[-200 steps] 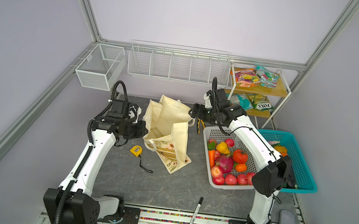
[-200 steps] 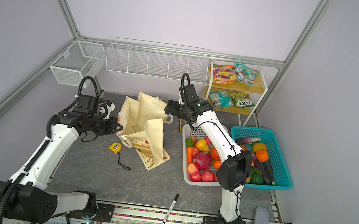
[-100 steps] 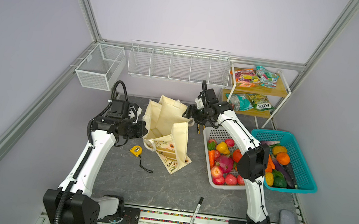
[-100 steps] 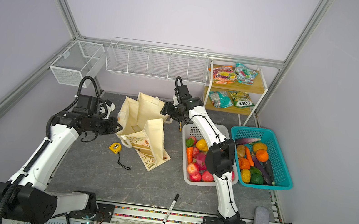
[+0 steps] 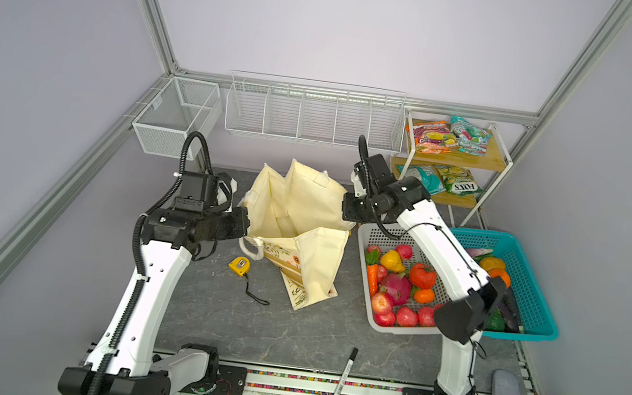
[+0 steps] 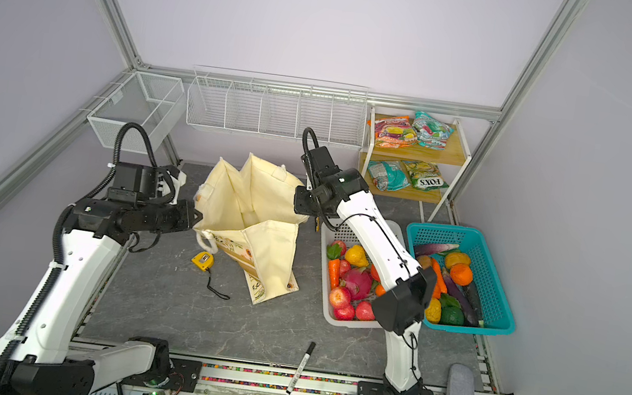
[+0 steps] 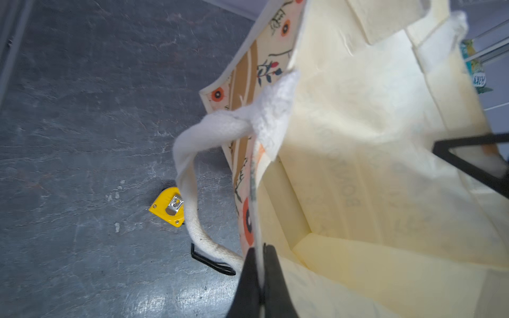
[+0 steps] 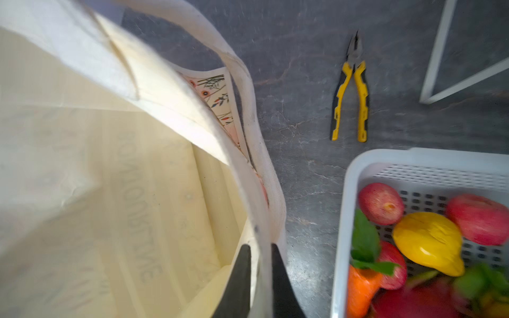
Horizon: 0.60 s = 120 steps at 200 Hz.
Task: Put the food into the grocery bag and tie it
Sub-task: 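Grasp the bag's opposite rim with the right gripper and lift it, then pull the bag rims apart with both grippers to open the bag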
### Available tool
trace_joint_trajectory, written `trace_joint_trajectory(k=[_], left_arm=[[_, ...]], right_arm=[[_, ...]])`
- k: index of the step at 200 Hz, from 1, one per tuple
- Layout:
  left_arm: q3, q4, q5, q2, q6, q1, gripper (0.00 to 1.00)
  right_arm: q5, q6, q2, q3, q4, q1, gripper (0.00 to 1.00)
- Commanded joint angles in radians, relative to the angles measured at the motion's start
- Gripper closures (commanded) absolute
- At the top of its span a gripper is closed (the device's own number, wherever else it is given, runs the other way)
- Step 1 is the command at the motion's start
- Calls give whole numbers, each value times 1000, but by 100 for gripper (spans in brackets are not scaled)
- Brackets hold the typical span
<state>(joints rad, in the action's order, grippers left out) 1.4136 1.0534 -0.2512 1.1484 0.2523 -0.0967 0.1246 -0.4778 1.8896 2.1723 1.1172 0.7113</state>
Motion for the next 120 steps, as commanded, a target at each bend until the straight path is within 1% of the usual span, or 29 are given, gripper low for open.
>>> trace_joint_trajectory(k=[1, 23, 51, 67, 85, 120], left_arm=[[73, 102, 131, -20, -2, 0, 100], [90, 163, 217, -13, -8, -15, 100], [102, 229, 328, 7, -5, -75, 100], [107, 266, 414, 22, 3, -118, 100], [108, 298, 511, 33, 21, -143, 100], [131, 383, 708, 59, 40, -155, 100]], right_arm=[[282, 34, -194, -137, 52, 33, 93], [371, -7, -351, -311, 33, 68, 93], [431, -53, -469, -451, 55, 86, 93], [450, -71, -504, -511, 69, 86, 93], [466, -84, -525, -555, 86, 87, 93], [529, -98, -524, -575, 137, 86, 93]])
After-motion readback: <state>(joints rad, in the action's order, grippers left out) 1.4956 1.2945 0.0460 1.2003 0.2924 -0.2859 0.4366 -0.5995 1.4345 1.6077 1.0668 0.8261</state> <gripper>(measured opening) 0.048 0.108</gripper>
